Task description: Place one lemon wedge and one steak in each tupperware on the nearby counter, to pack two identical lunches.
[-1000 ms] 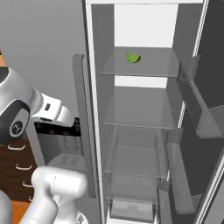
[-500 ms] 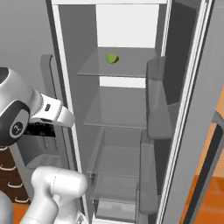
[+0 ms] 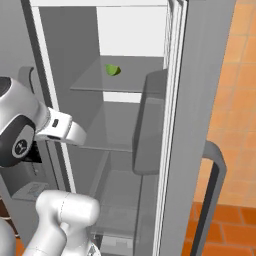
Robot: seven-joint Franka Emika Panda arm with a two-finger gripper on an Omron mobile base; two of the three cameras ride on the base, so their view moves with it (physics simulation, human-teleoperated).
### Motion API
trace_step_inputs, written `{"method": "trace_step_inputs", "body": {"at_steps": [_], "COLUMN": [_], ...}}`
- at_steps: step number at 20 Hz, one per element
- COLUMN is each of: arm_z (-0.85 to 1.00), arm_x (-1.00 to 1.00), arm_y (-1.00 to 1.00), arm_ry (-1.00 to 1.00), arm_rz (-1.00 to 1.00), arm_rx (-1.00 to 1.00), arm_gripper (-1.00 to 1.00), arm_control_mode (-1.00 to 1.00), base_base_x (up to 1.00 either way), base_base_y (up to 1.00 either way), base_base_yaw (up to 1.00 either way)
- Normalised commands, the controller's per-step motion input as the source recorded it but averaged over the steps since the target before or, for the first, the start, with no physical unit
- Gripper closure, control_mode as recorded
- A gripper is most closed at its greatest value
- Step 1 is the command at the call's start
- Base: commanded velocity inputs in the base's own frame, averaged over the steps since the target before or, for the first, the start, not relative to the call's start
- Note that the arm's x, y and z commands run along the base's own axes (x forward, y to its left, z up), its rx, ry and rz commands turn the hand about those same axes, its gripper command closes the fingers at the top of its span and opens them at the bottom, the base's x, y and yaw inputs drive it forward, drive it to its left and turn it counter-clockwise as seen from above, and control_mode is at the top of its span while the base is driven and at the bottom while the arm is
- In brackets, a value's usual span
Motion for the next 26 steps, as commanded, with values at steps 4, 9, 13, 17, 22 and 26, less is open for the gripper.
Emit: {"method": "trace_step_inputs", "body": {"at_steps": [4,9,13,17,22,26], "arm_z": [0.0,0.39,0.56,0.24,0.39,0.31], "arm_x": [0.0,0.01,-0.08,0.03,0.03,0.53], "arm_y": [0.0,0.0,-0.13,-0.23,-0.08,0.0], "arm_ry": [0.0,0.03,0.0,-0.14,-0.04,0.03], "arm_rz": [0.0,0.02,0.17,0.36,0.32,0.01], "arm_rx": [0.0,-0.02,-0.12,-0.16,-0.21,-0.11], "arm_gripper": [-1.0,-1.0,-1.0,-1.0,-1.0,-1.0], "arm_control_mode": [1.0,-1.0,-1.0,-1.0,-1.0,-1.0], "base_base_x": [0.55,0.05,0.0,0.0,0.0,0.0], "base_base_y": [0.0,0.0,0.0,0.0,0.0,0.0], "base_base_yaw": [0.0,0.0,0.0,0.0,0.0,0.0]}}
